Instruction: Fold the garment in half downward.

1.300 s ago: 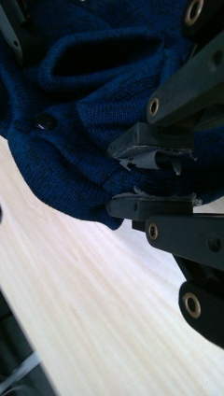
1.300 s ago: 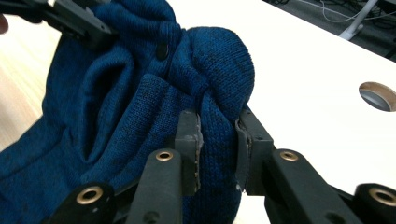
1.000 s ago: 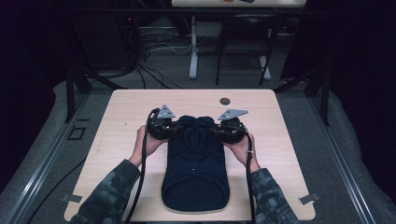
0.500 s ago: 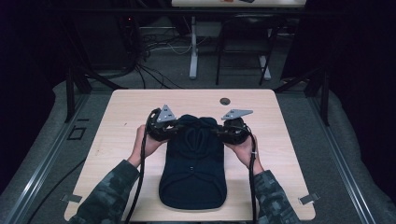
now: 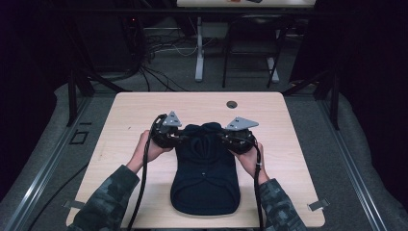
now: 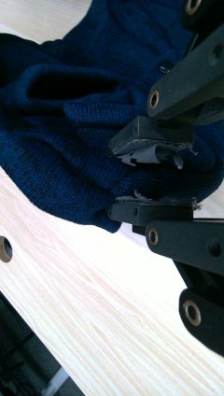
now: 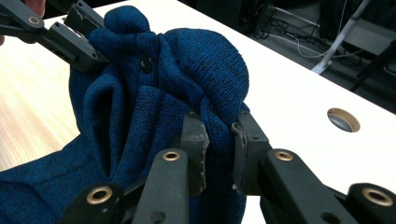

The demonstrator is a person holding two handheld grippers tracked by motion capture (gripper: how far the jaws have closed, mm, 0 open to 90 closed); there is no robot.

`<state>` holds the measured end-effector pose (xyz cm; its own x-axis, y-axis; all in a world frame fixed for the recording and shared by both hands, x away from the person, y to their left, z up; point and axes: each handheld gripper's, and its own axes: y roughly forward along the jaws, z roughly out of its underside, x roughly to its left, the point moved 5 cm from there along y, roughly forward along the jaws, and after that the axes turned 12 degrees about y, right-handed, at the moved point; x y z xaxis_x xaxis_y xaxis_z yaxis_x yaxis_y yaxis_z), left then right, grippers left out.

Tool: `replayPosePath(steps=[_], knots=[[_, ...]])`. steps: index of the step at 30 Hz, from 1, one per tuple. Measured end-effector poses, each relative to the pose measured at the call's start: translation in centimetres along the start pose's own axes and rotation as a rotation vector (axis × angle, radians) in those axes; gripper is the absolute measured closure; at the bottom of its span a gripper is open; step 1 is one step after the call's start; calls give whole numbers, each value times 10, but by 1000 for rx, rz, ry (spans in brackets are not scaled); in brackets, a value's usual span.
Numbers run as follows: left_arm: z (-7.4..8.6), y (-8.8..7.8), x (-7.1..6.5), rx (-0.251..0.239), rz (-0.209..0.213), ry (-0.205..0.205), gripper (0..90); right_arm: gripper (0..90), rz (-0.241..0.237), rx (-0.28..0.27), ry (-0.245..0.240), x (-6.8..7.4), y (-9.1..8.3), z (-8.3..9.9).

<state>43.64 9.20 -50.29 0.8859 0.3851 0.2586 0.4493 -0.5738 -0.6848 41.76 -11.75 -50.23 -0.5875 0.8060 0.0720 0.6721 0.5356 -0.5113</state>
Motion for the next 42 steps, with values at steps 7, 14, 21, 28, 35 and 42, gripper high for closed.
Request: replayPosePath(steps=[7,14,21,28,35,42], knots=[[-4,-8,-4,-54,-69,48,754,751,-24,21,-8,-1,-6,1],[-13,-10,-11,-48,-171,146,760,699,-36,75,29,-3,-10,7],[-17,-12,-10,-72,-132,115,759,704,-49,116,56,-2,-7,13],[-12,-13,-12,-59,-66,66,702,775,-6,27,-14,5,-12,18],[-3,-7,-15,-9,-7,15,523,779,13,6,-60,10,-12,20],[6,-4,-20,-12,-25,30,651,776,13,-4,-91,15,-12,21]])
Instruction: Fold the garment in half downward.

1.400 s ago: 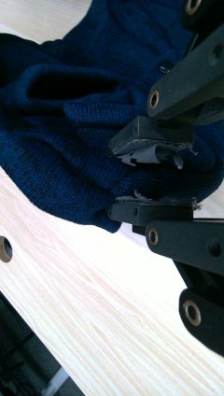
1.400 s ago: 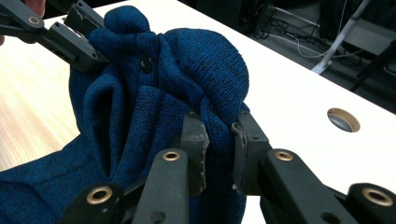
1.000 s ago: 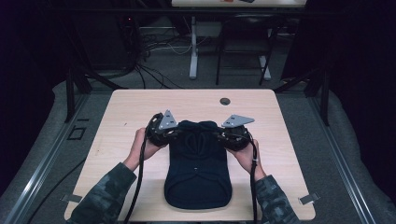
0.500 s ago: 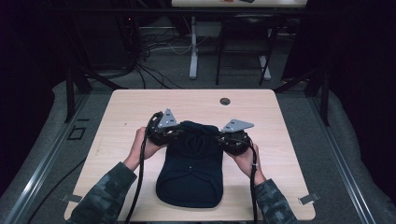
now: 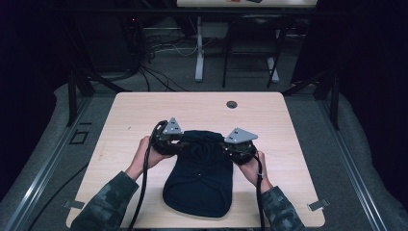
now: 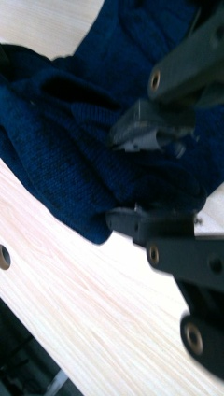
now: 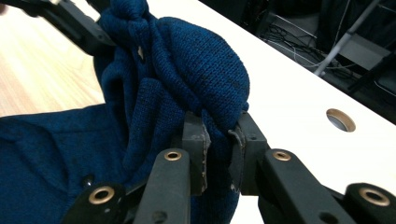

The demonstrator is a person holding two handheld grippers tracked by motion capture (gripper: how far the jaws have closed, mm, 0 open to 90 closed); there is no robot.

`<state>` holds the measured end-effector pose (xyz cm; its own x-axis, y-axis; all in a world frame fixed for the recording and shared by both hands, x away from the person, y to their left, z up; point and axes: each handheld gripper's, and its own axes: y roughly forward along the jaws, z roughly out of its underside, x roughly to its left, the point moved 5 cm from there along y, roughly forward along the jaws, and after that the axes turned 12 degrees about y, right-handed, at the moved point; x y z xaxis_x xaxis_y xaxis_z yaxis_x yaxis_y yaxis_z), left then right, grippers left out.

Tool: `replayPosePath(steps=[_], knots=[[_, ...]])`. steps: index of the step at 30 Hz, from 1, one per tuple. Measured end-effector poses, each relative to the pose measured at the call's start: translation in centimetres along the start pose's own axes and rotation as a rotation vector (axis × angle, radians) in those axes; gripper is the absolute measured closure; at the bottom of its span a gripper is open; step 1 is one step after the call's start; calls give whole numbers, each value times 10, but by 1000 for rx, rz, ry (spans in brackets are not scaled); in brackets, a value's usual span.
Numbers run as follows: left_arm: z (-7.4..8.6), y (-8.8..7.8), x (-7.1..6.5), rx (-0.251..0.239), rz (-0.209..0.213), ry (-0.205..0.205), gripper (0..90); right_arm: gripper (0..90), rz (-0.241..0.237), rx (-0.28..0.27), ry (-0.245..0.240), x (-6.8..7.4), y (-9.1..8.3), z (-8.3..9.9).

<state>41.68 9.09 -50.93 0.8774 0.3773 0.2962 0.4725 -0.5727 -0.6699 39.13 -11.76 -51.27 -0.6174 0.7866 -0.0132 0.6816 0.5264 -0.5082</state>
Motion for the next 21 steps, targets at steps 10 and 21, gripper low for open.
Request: replayPosePath(steps=[10,21], knots=[[-6,-8,-7,-70,-174,107,780,770,55,-23,-78,4,-9,2],[-2,0,-10,-30,-64,37,614,774,67,-83,-58,-1,-7,-15]])
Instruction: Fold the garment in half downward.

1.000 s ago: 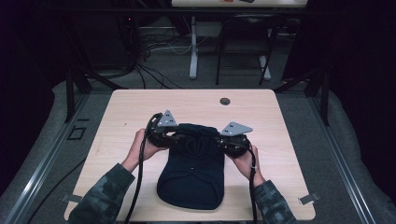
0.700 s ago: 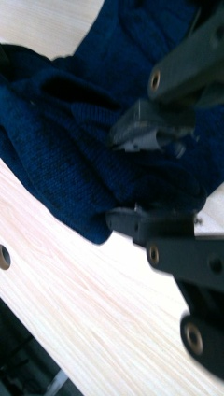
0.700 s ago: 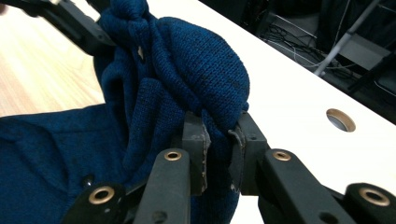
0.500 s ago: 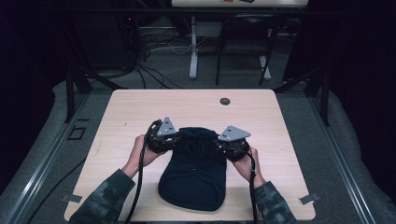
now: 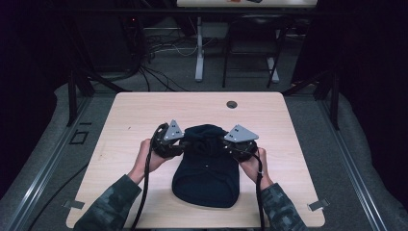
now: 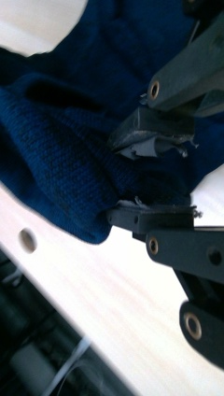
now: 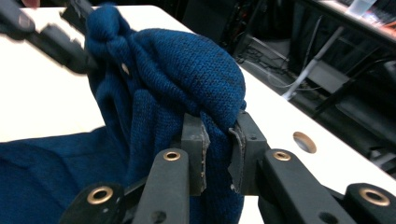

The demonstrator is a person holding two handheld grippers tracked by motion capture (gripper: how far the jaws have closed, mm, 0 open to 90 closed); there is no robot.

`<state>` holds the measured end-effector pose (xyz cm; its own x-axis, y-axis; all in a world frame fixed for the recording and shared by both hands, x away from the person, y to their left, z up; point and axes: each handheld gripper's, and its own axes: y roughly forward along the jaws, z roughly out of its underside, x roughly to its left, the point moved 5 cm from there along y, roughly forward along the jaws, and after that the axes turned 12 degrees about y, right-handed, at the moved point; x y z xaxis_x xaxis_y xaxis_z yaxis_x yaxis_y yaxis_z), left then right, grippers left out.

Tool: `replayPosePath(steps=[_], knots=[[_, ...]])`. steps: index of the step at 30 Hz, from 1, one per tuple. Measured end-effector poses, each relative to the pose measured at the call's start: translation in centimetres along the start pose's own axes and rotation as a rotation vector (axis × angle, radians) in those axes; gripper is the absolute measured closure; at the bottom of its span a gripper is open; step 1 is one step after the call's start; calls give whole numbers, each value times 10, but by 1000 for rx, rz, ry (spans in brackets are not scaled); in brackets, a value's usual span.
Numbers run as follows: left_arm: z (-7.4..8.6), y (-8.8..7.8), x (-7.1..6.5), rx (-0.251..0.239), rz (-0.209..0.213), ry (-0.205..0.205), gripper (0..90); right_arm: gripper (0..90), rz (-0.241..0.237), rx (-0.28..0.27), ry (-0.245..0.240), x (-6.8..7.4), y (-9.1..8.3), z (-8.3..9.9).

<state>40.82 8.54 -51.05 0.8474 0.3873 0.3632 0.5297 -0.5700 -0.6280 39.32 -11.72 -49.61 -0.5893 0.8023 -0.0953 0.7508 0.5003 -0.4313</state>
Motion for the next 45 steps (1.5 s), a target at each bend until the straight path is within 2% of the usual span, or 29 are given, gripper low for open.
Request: replayPosePath(steps=[3,7,9,13,15,20,24,29,32,38,45], knots=[[7,5,-6,19,14,-1,617,774,-9,9,-3,1,1,3],[13,9,-10,20,3,-5,695,769,-19,20,-5,3,3,8],[15,9,-11,8,1,-23,718,759,-30,29,-4,4,3,9],[17,6,-11,-25,-36,-40,749,729,-52,45,0,8,-1,10],[16,4,-12,-28,-50,-26,754,722,-62,67,2,8,-3,12],[13,0,-20,-8,-95,53,753,716,-80,96,12,8,-8,24],[12,1,-28,3,-107,94,751,707,-92,112,28,8,-11,35],[14,-1,-33,-8,-99,92,749,698,-100,134,31,11,-15,45],[17,-2,-37,-29,-95,73,748,696,-109,137,35,13,-18,49],[25,-5,-47,-35,-91,78,741,687,-111,147,32,18,-21,54],[33,-8,-55,-42,-51,53,730,672,-126,178,28,23,-24,62]])
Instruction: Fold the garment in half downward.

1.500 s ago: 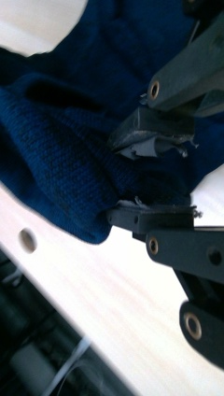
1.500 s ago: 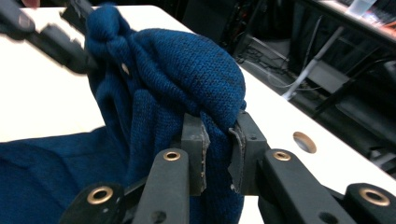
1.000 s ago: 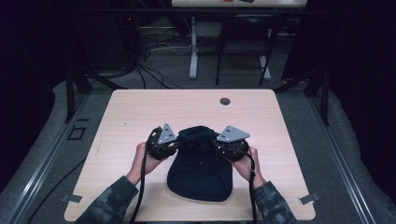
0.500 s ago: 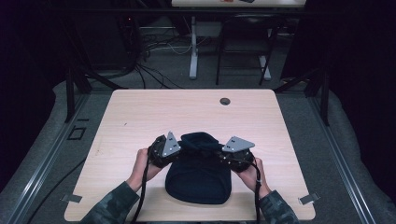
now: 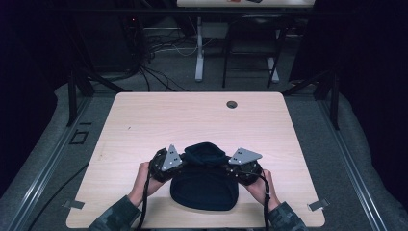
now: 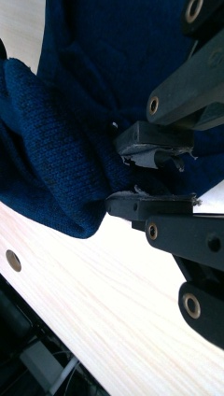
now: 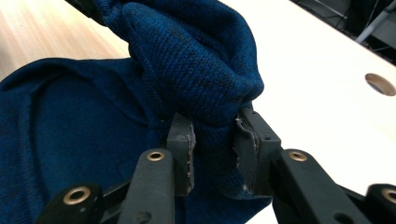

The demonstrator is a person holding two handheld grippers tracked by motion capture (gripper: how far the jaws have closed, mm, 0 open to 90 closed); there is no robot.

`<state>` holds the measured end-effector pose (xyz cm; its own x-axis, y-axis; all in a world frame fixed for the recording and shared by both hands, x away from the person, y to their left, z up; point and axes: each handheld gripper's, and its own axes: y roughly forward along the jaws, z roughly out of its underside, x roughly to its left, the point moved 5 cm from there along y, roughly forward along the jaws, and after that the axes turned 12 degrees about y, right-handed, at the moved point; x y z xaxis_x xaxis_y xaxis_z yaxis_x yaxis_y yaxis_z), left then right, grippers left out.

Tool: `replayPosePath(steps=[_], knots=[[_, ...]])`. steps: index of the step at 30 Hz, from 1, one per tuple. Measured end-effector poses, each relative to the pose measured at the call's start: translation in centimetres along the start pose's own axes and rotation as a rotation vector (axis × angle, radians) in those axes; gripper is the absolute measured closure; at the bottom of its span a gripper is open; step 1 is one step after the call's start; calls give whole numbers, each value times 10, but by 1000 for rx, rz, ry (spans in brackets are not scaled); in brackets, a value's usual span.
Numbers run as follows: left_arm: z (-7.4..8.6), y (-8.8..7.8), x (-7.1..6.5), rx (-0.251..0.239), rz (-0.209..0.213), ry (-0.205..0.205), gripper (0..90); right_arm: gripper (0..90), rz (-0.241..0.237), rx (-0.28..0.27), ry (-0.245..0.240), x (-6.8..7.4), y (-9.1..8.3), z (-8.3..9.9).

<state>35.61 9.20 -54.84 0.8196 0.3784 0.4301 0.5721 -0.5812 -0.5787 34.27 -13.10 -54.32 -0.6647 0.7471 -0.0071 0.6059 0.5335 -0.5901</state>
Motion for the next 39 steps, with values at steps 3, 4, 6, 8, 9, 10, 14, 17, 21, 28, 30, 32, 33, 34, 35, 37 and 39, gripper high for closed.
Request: replayPosePath(steps=[3,4,6,8,9,10,14,17,21,28,30,32,33,34,35,37,39], knots=[[3,0,-4,-1,13,-14,730,669,-4,7,7,2,0,3],[4,0,-5,-5,15,-22,730,668,-2,9,8,2,0,4],[6,-1,-7,-13,27,-40,726,665,-8,13,15,4,1,6],[9,-1,-9,-22,44,-58,715,658,-13,22,15,6,0,9],[11,-1,-10,-21,52,-67,710,653,-16,26,19,7,0,11],[12,-2,-11,-18,59,-69,708,650,-18,34,17,7,0,12],[16,-3,-15,-7,79,-89,707,641,-36,51,24,12,1,19],[19,-3,-18,-5,99,-105,702,637,-43,65,20,14,2,23],[25,-5,-22,-2,124,-122,684,625,-57,93,14,16,3,29],[33,-3,-31,35,160,-140,670,622,-71,132,16,20,7,42],[35,-3,-32,47,172,-147,654,618,-72,146,22,21,7,46],[38,-3,-33,57,181,-160,630,613,-74,149,28,20,7,49],[40,-4,-33,62,188,-169,612,612,-75,154,33,20,7,51],[41,-4,-33,69,188,-172,595,608,-72,163,32,19,7,53],[43,-5,-33,83,184,-180,564,601,-74,173,38,19,7,55],[45,-7,-32,98,177,-189,500,594,-72,180,39,18,5,58],[48,-10,-31,97,176,-198,474,574,-74,194,45,18,4,61]])
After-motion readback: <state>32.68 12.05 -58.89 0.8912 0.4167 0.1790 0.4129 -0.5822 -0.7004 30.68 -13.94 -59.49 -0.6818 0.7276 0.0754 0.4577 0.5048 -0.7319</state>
